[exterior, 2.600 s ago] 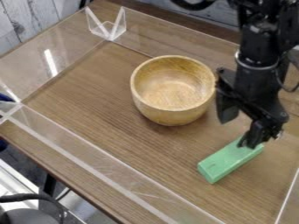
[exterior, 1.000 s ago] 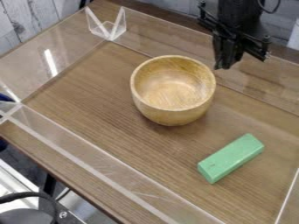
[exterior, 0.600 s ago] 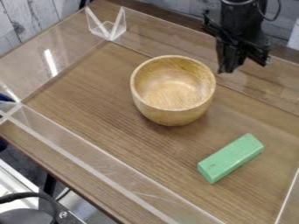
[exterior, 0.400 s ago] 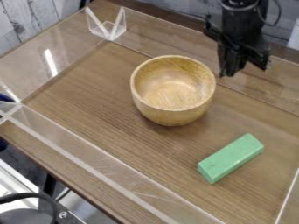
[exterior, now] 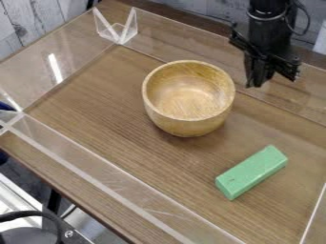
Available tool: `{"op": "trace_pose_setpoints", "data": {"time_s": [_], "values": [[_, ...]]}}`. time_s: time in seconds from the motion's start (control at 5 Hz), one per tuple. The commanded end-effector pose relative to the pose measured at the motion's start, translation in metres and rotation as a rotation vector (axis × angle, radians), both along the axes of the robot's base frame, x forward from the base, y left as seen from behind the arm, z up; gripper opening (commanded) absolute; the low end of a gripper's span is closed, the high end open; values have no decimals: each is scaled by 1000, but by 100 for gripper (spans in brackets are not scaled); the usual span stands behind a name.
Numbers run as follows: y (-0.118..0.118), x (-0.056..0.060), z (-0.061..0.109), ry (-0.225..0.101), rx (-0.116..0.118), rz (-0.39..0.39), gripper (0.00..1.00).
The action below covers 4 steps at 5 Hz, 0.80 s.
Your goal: Remove the green block from inside the brown bowl and put it on the table
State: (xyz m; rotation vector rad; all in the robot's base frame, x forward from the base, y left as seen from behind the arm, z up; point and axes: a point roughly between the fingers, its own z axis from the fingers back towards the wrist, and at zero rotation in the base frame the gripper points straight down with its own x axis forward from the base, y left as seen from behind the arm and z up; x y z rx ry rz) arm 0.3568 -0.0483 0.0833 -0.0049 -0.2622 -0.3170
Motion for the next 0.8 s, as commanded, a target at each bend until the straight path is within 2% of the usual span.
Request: {"op": "trace_pose_setpoints", "data": {"time_s": [0.0,0.2,0.6], "values": [[0,20,16,-78,-13,0,0],[1,23,9,-84,-15,-1,0],[5,18,-6,-95,-20,-4,0]]}}
